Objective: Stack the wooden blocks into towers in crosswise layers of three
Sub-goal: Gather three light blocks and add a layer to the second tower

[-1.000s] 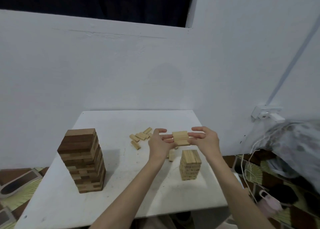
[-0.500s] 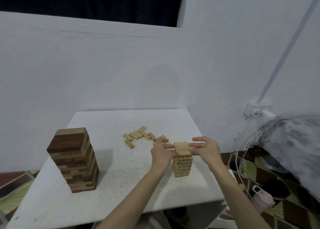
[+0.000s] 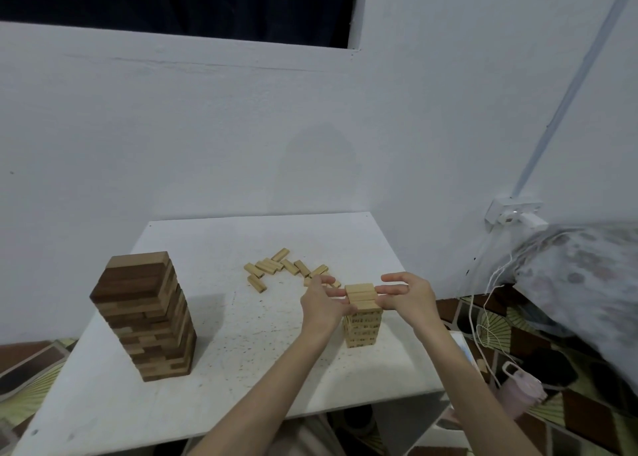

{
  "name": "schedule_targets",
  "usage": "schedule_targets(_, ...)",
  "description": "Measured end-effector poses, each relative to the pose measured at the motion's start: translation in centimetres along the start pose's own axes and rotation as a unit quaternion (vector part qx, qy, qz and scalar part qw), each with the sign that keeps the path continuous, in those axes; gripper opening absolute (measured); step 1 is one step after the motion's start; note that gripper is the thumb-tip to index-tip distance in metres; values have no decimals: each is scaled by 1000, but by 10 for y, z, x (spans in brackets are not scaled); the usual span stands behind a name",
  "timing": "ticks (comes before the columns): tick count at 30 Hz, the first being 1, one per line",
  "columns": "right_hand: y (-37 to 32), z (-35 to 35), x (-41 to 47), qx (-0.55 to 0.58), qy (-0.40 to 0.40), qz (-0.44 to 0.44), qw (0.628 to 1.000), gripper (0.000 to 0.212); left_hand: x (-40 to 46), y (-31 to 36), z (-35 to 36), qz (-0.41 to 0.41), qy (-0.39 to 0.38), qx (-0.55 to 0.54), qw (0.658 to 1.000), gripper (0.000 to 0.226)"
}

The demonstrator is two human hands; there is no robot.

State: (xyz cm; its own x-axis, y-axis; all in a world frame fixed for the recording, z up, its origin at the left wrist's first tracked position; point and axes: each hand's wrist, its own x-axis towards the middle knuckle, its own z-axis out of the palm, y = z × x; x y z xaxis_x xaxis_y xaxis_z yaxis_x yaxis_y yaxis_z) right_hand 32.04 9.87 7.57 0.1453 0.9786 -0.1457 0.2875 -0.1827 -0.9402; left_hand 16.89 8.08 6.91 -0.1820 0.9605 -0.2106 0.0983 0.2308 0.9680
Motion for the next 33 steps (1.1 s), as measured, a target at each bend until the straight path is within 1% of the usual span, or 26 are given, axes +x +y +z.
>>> schedule_targets(8, -1, -1, 0, 2, -9, -5, 1000, 36, 0, -1, 2, 0, 1, 5, 1000, 55)
schedule_targets(17, 4, -1, 4, 15, 1, -4, 1000, 38, 0, -1, 1, 0, -2, 21, 1000, 57)
schedule_targets(20, 3, -3, 7, 12, 27, -10, 1000, 30, 1, 3, -2, 19, 28, 43, 999, 54)
schedule_targets(22, 3, -4, 7, 3, 54, -25, 998, 23, -2, 4, -4, 31, 47, 6, 998, 45)
schedule_targets(23, 4, -3, 6, 15, 59, -31, 998, 24, -6, 5, -4, 25, 36, -24, 999, 46)
schedule_targets(25, 6, 2, 2, 83, 34, -38, 995, 31, -17, 6, -1, 8, -16, -84, 996, 59)
schedule_targets(26, 9, 5, 0, 120, 12, -32, 992, 41, -24, 8, 3, 0, -41, -110, 993, 62)
schedule_targets(29, 20, 15, -4, 192, -37, -6, 981, 66, -45, 16, 13, -8, -90, -153, 984, 58)
schedule_targets(31, 26, 18, -8, 204, -58, 5, 977, 80, -54, 20, 19, 6, -112, -164, 980, 55)
schedule_targets(33, 28, 21, -13, 206, -75, 17, 975, 88, -62, 27, 22, 22, -114, -188, 975, 50)
